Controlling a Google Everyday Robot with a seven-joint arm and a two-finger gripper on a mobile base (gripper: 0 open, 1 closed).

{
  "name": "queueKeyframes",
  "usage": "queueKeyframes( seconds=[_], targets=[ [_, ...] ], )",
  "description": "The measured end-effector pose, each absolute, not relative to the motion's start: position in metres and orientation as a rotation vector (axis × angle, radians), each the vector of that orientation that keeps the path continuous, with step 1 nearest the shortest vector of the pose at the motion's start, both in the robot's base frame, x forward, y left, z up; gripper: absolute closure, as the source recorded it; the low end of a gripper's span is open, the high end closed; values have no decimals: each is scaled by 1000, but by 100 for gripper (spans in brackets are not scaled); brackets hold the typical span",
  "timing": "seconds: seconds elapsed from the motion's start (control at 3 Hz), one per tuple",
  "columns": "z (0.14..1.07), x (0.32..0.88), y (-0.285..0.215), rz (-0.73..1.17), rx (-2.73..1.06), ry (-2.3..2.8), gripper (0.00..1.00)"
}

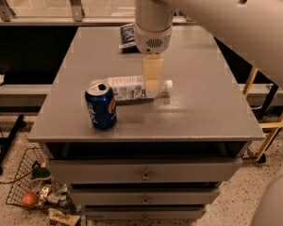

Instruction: Move blue plastic bottle near pepsi can

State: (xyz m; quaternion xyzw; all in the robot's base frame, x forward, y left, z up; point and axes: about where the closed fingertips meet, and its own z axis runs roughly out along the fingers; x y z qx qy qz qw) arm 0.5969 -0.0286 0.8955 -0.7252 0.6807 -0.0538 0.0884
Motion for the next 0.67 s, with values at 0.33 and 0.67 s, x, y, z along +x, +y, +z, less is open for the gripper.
queueKeyframes(
  seconds=[0.33, 0.67],
  targets=[
    [928, 593, -82, -184, -2021, 2063, 0],
    [934, 587, -152, -136, -1881, 2127, 0]
  ],
)
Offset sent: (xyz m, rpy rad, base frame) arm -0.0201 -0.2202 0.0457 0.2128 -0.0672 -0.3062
